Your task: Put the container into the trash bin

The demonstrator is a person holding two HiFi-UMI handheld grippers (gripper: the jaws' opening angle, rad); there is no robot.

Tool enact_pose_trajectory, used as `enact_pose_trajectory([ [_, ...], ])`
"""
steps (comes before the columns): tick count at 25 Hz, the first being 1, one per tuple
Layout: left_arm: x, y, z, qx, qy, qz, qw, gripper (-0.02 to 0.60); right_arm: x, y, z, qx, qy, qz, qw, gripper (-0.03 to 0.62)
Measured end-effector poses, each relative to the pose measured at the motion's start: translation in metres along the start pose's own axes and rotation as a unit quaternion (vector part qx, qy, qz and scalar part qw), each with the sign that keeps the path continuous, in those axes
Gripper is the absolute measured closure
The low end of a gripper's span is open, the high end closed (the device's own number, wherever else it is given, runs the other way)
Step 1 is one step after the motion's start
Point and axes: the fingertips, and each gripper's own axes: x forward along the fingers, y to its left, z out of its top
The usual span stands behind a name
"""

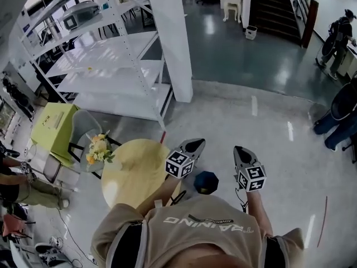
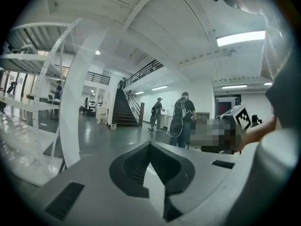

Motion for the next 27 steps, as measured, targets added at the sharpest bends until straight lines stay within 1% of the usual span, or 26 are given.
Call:
enact_pose_trajectory([
  [6,0.004,0.001,0.009,0.011,0.0,-0.013,0.9999,0.571,-0.001,-0.003,0.002,0.007,-0.004,-0.013,1.0,0.591],
  [15,0.015,0.001,0.017,0.026,-0.003,-0.016,0.9995,0.571,-0.01,-0.007,0.006,0.006,-0.015,-0.02,1.0,0.591],
  [22,0.018,0.001,0.013,0.018,0.0,-0.015,0.9997,0.571,-0.013,-0.011,0.011,0.001,-0.015,-0.024,1.0,0.591],
  [27,0.023,0.009,0.012,0.016,0.0,-0.01,0.9998,0.571,-0.008,-0.018,0.02,-0.01,-0.023,-0.027,0.999,0.591],
])
